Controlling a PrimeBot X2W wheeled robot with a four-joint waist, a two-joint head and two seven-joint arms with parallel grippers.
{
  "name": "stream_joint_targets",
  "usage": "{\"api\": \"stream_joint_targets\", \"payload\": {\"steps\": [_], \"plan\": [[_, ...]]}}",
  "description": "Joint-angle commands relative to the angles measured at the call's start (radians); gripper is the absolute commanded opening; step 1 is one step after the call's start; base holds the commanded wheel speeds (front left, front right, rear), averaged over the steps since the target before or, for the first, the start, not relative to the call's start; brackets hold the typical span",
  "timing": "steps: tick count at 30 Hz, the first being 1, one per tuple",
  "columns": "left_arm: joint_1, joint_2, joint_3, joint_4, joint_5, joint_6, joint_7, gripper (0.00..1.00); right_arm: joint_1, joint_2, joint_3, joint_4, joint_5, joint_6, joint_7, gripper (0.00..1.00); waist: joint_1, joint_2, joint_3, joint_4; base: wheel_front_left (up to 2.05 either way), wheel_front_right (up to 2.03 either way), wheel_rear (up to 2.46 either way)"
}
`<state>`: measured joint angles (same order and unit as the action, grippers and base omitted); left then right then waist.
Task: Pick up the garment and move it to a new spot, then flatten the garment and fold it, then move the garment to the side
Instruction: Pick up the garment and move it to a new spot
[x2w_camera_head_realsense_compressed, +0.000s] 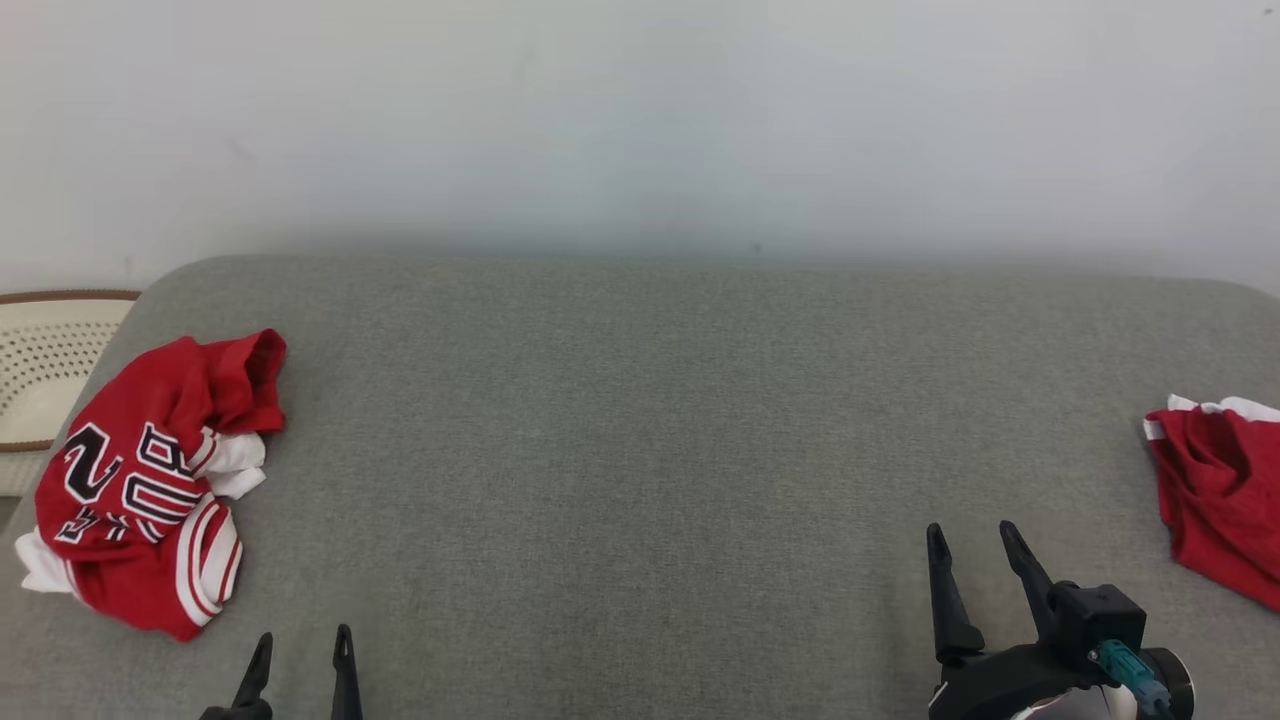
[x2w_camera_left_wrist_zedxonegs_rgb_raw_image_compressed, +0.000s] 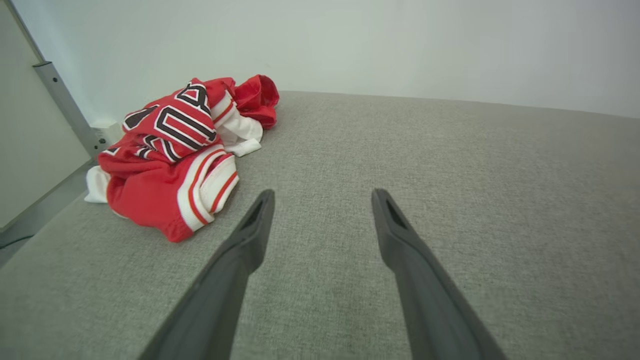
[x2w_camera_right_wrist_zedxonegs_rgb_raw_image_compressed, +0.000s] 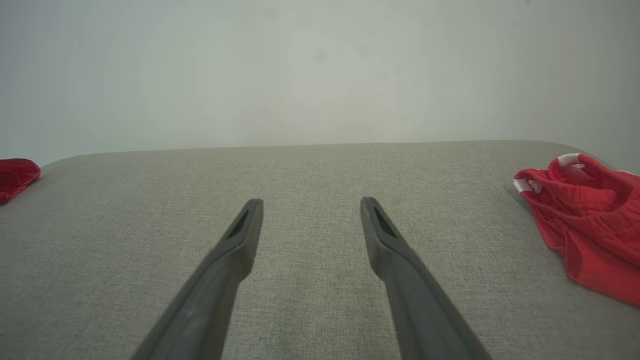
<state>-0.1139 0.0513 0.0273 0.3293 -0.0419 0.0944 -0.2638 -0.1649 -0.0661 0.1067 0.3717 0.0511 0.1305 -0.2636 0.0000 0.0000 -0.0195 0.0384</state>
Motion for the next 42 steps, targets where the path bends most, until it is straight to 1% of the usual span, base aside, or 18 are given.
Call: {"api": "stream_joint_targets", "payload": {"steps": [1, 9, 10, 20, 26, 30, 35, 39, 42], "plan": [[-0.004, 0.001, 0.005, 0.005, 0.003, 0.002, -0.001, 1.00, 0.008, 0.000, 0.007, -0.003, 0.006, 0.000, -0.001, 1.00, 0.0000, 0.0000, 0.008, 0.043, 0.00, 0.00, 0.00], [0.007, 0.002, 0.039, 0.006, 0.003, 0.010, -0.001, 1.00, -0.015, 0.000, 0.047, -0.016, 0.024, 0.000, -0.001, 1.00, 0.0000, 0.0000, 0.034, 0.165, 0.00, 0.00, 0.00], [0.007, 0.002, 0.039, 0.006, 0.003, 0.010, -0.001, 1.00, -0.015, 0.000, 0.047, -0.016, 0.024, 0.000, -0.001, 1.00, 0.0000, 0.0000, 0.034, 0.165, 0.00, 0.00, 0.00], [0.000, 0.001, 0.080, -0.005, 0.002, 0.020, -0.001, 1.00, -0.048, -0.008, 0.090, -0.015, 0.032, 0.000, -0.001, 1.00, 0.0000, 0.0000, 0.075, 0.314, 0.00, 0.00, 0.00], [0.003, 0.001, 0.108, 0.000, -0.007, 0.013, -0.001, 1.00, -0.055, -0.022, 0.106, -0.004, 0.032, 0.000, -0.001, 1.00, 0.0000, 0.0000, 0.081, 0.374, 0.00, 0.00, 0.00], [0.006, 0.000, 0.120, -0.001, -0.009, 0.007, -0.001, 1.00, -0.069, -0.025, 0.120, 0.002, 0.029, 0.000, -0.001, 1.00, 0.0000, 0.0000, 0.090, 0.382, 0.00, 0.00, 0.00], [-0.014, 0.000, 0.118, -0.009, -0.026, 0.010, -0.001, 1.00, -0.085, -0.040, 0.135, 0.003, 0.030, 0.000, -0.001, 1.00, 0.0000, 0.0000, 0.117, 0.369, 0.00, 0.00, 0.00], [-0.050, -0.001, 0.116, -0.007, -0.055, -0.004, -0.001, 1.00, -0.102, -0.056, 0.145, 0.002, 0.028, 0.000, -0.001, 1.00, 0.0000, 0.0000, 0.152, 0.348, 0.00, 0.00, 0.00], [-0.095, 0.000, 0.118, 0.007, -0.063, -0.024, -0.001, 1.00, -0.117, -0.069, 0.154, -0.003, 0.028, 0.000, -0.001, 1.00, 0.0000, 0.0000, 0.185, 0.329, 0.00, 0.00, 0.00]]}}
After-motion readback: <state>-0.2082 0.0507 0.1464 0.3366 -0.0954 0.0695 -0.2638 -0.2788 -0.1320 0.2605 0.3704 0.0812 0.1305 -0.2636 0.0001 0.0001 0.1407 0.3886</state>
